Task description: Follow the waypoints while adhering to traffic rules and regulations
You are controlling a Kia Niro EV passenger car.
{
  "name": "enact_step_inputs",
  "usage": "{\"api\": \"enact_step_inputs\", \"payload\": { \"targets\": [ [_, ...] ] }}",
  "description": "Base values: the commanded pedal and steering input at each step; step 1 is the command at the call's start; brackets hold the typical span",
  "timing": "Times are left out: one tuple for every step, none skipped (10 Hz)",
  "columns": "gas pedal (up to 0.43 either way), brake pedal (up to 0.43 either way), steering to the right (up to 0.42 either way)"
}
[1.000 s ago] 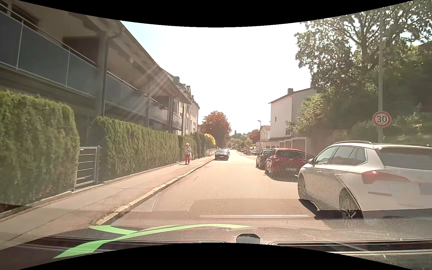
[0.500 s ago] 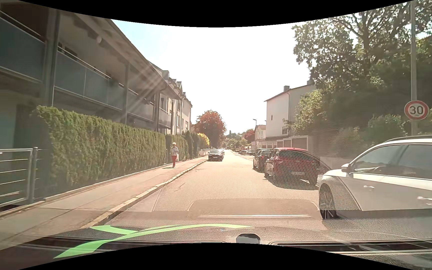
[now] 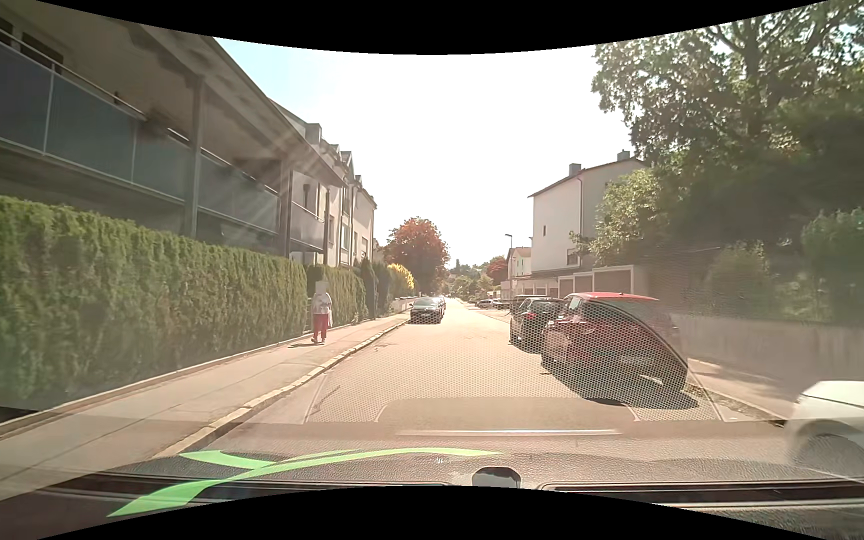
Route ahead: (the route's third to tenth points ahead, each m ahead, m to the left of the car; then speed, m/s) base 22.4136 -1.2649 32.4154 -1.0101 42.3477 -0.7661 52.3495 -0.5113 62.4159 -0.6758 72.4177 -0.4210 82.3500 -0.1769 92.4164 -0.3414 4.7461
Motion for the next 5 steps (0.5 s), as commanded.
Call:
{"api": "enact_step_inputs", "payload": {
  "targets": [
    [0.177,0.000,-0.004],
    [0.177,0.000,-0.006],
    [0.177,0.000,-0.006],
    [0.169,0.000,-0.007],
    [0.169,0.000,-0.008]
  ]
}}
